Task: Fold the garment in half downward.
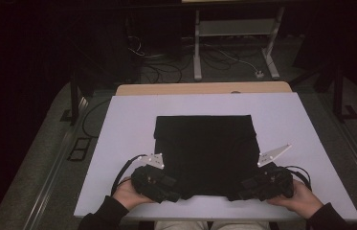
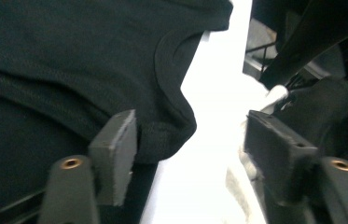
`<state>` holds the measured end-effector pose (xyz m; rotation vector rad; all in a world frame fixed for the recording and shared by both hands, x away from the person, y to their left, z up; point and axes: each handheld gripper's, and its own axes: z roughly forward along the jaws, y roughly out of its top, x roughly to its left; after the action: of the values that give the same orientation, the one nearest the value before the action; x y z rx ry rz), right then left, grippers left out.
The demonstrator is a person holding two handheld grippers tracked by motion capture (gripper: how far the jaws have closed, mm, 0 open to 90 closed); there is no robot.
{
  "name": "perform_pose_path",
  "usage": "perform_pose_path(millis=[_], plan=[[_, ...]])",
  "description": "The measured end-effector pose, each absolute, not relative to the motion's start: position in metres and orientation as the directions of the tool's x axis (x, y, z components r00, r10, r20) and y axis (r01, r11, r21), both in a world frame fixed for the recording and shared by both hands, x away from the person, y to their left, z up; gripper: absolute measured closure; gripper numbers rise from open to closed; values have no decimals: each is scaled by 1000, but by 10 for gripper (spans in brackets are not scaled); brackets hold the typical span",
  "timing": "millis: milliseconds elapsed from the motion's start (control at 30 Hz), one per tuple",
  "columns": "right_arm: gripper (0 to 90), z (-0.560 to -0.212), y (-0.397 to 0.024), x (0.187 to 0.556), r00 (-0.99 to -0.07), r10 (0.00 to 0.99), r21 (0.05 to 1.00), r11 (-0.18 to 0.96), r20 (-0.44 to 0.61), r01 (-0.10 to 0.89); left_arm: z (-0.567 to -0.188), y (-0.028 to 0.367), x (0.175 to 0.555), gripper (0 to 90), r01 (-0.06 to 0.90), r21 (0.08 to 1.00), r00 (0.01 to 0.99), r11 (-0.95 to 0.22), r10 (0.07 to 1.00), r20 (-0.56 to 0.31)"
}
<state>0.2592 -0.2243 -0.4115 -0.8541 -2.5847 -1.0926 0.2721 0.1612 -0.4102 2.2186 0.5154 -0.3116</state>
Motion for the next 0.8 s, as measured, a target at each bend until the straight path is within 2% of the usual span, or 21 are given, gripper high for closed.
perform_pose_path(millis=[233, 333, 400, 533, 800], plan=[[191, -400, -223, 261, -811, 460, 620, 532, 361, 577, -403, 166, 270, 125, 454, 712, 891, -537, 296, -345], [127, -396, -224, 264, -805, 476, 634, 511, 353, 580, -401, 166, 270, 58, 455, 719, 889, -525, 312, -335], [116, -394, -225, 265, -807, 480, 645, 503, 345, 575, -401, 166, 270, 2, 456, 724, 888, -518, 327, -325], [0, -392, -223, 269, -799, 507, 644, 501, 323, 578, -403, 170, 272, 0, 469, 739, 878, -483, 344, -332], [0, -389, -221, 278, -796, 522, 660, 487, 305, 572, -400, 182, 273, 0, 476, 769, 858, -426, 418, -300]])
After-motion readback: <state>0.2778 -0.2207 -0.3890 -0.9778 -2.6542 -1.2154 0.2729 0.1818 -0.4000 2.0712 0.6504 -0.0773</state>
